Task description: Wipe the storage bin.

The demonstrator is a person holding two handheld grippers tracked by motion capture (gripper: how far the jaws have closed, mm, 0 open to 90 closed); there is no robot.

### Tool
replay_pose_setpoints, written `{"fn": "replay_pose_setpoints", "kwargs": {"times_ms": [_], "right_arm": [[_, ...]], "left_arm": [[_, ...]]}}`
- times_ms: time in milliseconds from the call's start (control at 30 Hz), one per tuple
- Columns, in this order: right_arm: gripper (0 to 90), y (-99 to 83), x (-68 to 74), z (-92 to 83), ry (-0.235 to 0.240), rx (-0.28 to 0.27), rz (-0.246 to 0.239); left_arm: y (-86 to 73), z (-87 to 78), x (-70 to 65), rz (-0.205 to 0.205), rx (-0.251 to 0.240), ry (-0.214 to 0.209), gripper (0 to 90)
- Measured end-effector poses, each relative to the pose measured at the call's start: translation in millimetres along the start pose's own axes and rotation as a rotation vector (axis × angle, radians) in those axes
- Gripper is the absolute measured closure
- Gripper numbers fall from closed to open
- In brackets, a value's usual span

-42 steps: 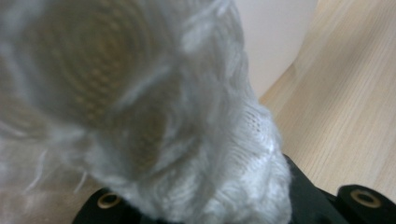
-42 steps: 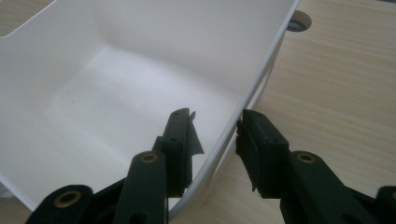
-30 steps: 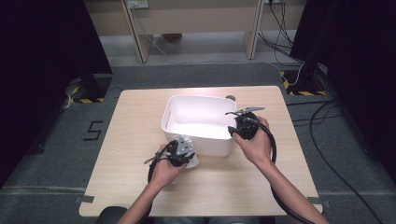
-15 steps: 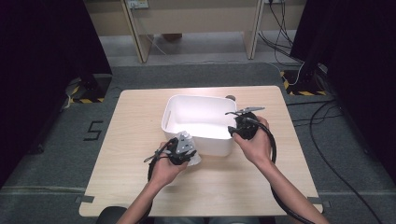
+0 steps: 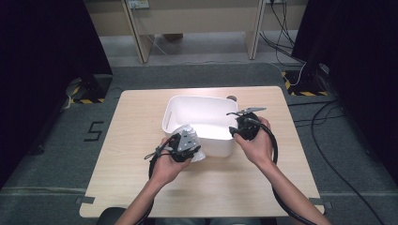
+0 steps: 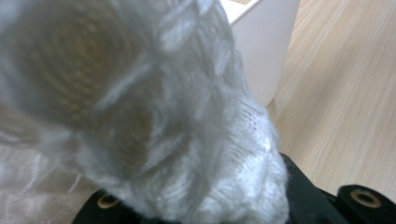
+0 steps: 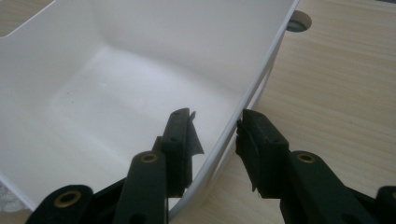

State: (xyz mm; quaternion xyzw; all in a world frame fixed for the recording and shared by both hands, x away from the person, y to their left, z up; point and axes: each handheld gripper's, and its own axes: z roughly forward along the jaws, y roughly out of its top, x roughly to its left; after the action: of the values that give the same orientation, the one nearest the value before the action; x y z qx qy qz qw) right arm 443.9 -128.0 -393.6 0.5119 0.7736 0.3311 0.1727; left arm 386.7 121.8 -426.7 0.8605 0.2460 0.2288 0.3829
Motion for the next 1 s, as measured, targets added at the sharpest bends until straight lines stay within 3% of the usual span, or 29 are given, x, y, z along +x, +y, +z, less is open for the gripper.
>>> {"fn": "replay_pose_setpoints", "kwargs": {"times_ms": [667,1000], "right_arm": [[64.2,0.0,0.2,-0.1,-0.001,0.000,0.000],[64.2,-0.1,0.4,-0.1,-0.001,-0.001,0.002]], "left_arm": [[-15.4,19.2,-3.8,-0.019,0.046,-0.026,81.1],[-25.0,29.7,-6.8,-0.008,0.080,-0.026,81.0]]}}
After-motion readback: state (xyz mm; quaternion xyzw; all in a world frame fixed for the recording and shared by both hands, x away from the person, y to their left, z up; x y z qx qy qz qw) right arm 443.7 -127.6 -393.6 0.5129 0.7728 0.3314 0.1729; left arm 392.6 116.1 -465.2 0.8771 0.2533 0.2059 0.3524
